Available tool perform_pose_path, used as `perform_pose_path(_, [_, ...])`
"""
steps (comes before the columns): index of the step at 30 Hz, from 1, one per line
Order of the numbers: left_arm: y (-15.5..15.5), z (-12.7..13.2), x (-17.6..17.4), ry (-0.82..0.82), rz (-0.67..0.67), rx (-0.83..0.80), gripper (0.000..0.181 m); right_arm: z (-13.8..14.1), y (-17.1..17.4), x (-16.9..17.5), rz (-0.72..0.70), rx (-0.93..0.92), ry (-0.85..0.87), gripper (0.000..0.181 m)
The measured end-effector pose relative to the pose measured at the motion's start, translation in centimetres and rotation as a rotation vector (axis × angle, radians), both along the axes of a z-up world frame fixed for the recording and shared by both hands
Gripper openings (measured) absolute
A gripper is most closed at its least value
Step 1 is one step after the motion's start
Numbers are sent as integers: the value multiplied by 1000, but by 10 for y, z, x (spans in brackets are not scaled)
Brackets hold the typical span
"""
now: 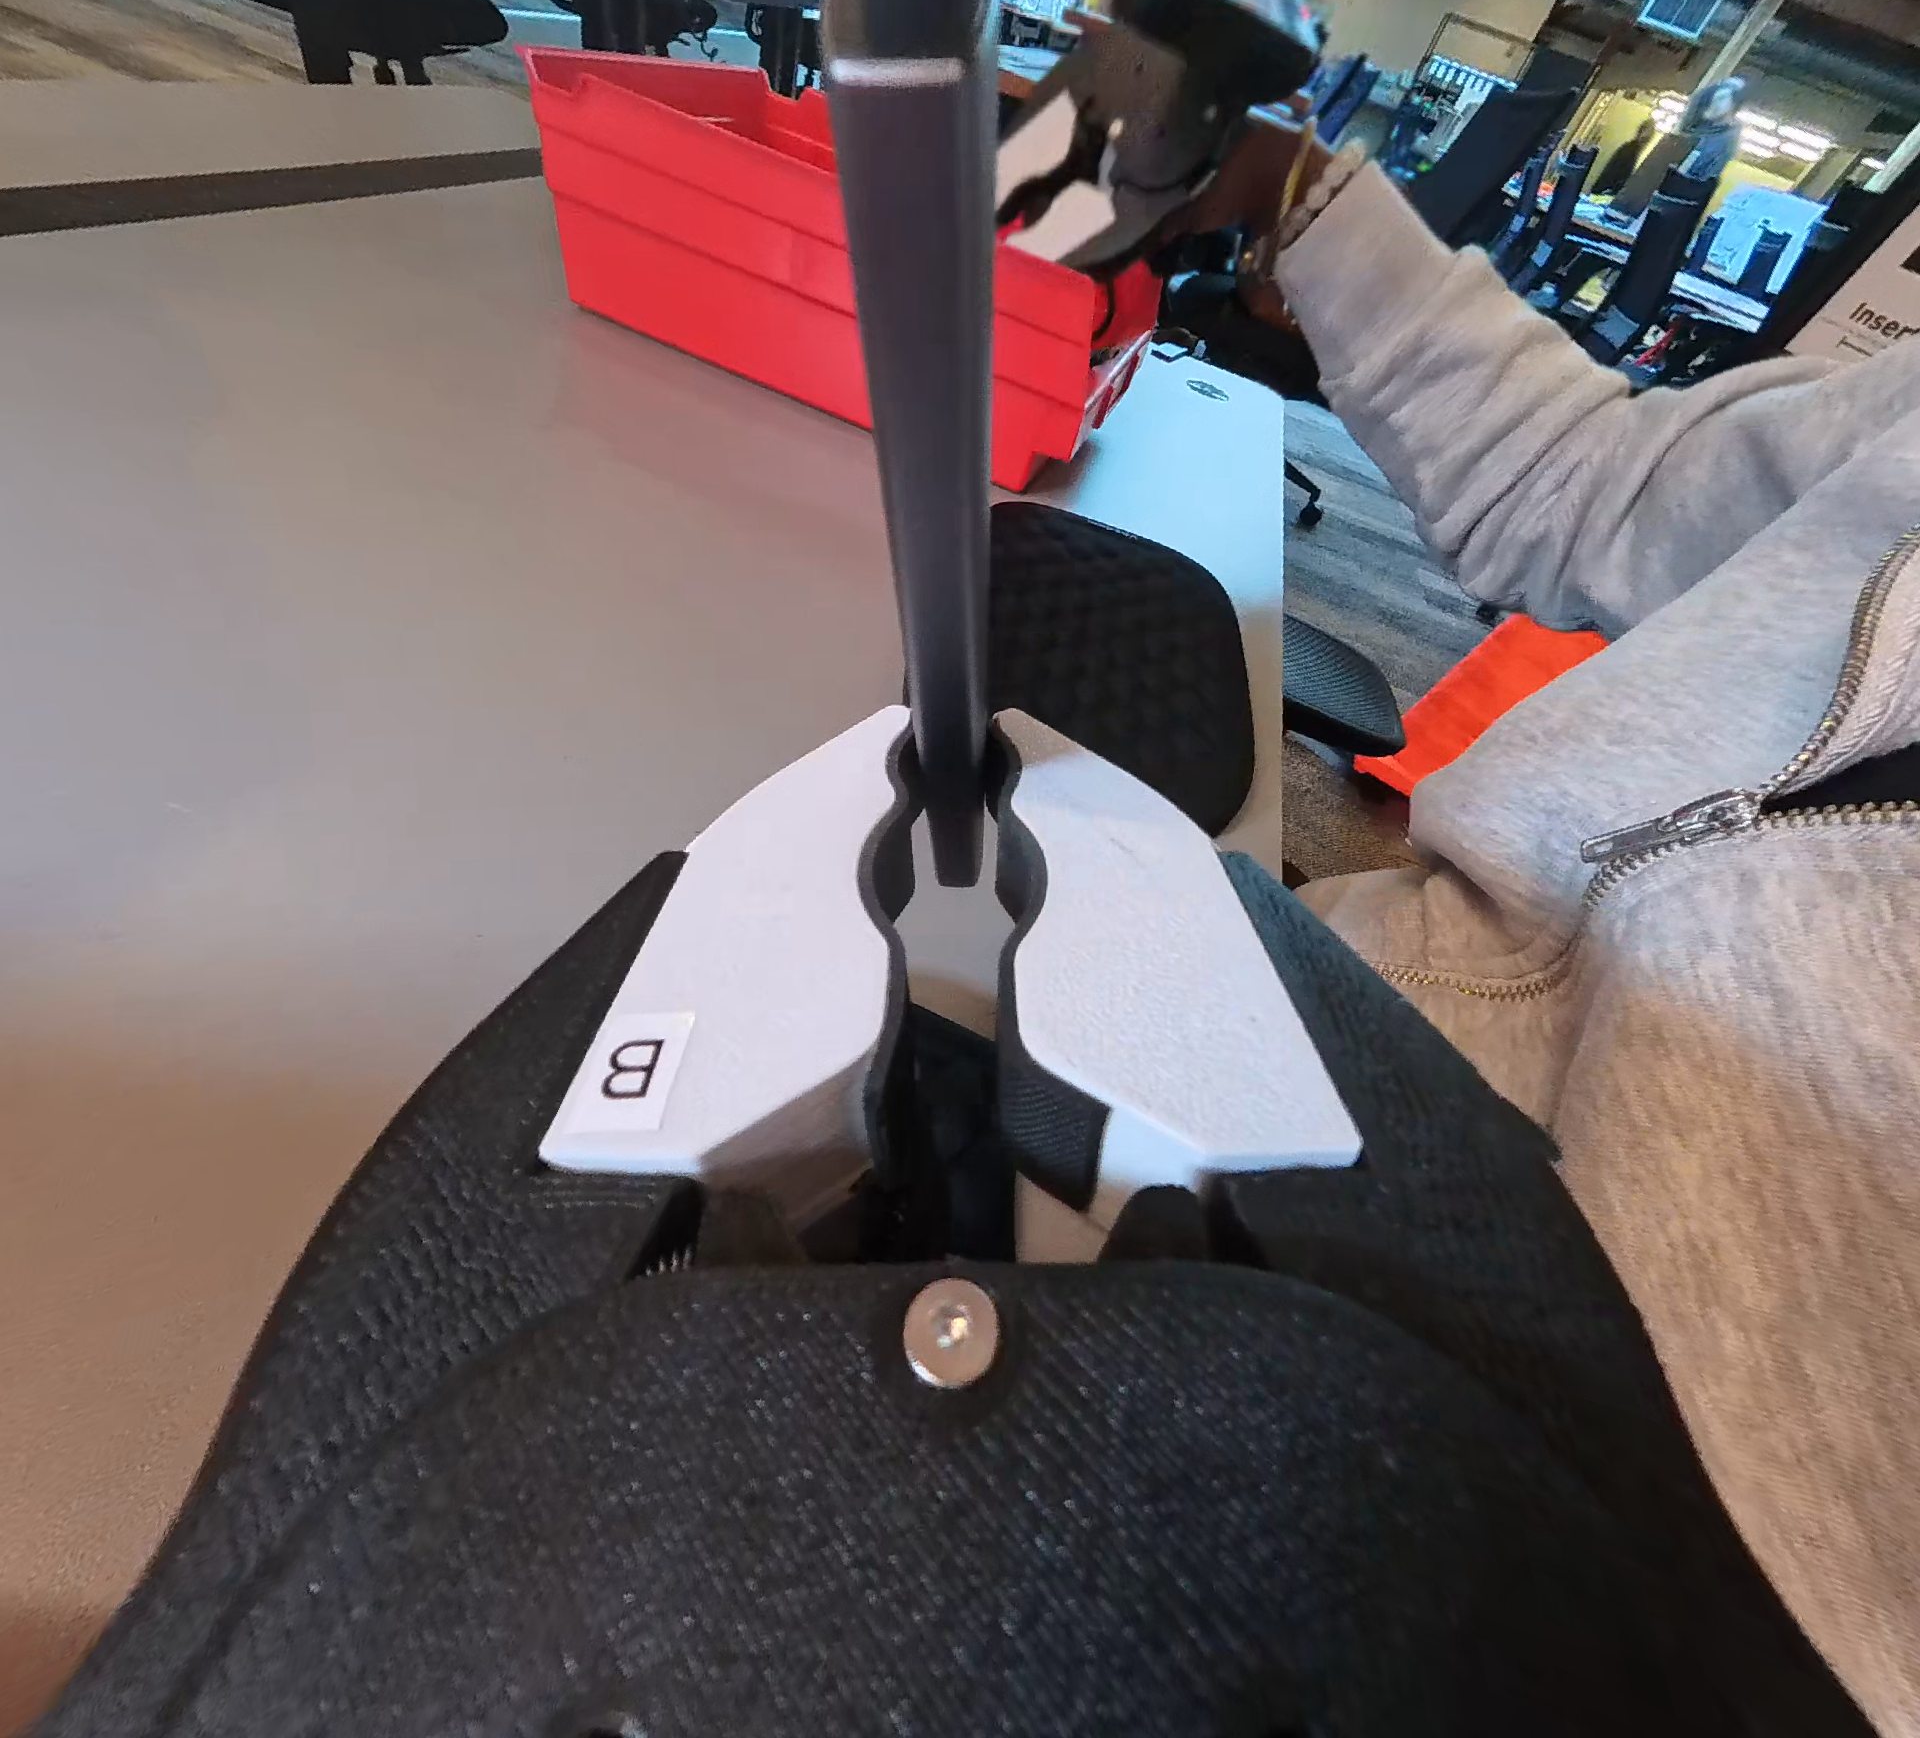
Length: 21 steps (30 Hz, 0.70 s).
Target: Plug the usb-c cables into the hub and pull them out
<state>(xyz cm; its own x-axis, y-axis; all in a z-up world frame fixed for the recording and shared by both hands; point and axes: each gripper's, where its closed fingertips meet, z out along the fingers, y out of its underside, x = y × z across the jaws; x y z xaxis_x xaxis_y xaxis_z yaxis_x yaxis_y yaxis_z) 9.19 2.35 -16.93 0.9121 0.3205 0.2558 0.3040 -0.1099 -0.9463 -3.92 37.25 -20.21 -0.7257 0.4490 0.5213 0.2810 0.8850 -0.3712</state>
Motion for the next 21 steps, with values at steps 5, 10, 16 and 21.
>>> perform_pose_path(5, [1, -2, 0, 15, 6, -27, 10, -27, -10, 2, -55, -110, -223, 37])
perform_pose_path(10, [3, -4, 2, 19, -5, -43, 10, 28, -24, -4, -33, -330, -94, 66])
perform_pose_path(16, [1, -2, 0, 0, -2, -20, 10, 112, -88, 33, 128, -644, 124, 56])
perform_pose_path(21, [2, -2, 1, 0, -13, -20, 10, 132, -228, 110, 521, -953, 10, 45])
